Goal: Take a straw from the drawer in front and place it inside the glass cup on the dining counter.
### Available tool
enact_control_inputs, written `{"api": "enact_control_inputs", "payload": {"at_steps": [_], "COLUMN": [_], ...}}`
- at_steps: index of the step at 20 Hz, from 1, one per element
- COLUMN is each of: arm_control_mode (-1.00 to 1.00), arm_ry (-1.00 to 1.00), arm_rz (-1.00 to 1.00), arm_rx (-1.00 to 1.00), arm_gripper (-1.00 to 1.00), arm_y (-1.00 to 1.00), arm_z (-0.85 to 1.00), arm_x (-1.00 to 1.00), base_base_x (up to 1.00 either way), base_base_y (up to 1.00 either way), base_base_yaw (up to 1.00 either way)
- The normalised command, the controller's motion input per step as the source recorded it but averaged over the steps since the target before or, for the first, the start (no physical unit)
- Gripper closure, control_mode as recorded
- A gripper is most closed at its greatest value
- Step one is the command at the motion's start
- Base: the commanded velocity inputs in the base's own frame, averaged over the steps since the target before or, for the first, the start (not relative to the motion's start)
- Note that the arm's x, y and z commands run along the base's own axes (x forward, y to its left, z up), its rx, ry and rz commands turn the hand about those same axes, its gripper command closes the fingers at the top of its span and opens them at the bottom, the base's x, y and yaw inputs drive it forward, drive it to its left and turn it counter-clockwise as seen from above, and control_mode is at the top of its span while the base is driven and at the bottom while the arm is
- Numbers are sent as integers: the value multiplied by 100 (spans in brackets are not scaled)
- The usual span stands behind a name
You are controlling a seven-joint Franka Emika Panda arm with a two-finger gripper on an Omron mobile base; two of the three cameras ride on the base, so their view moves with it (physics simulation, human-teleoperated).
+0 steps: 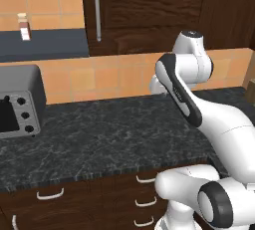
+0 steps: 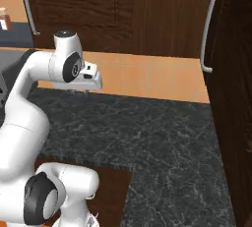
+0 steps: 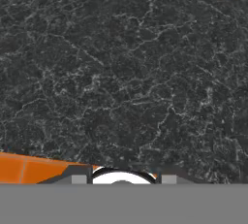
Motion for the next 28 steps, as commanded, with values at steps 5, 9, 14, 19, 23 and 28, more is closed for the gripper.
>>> {"api": "enact_control_inputs", "payload": {"at_steps": [5,9,14,19,23,28], "arm_control_mode": [100,100,100,100,100,100], "arm_ry": [0,0,0,0,0,0], "arm_rz": [0,0,0,0,0,0], "arm_rx": [0,0,0,0,0,0], "arm_gripper": [-100,-100,-100,-100,-100,-100], "arm_y": [0,0,0,0,0,0], "arm_z": [0,0,0,0,0,0], "arm_x": [-1,0,0,0,0,0], "base_base_x": [-68,-51,4,2,0,-23], "base_base_y": [30,94,58,32,52,69], "base_base_yaw": [0,-30,-70,-81,-72,-62]}}
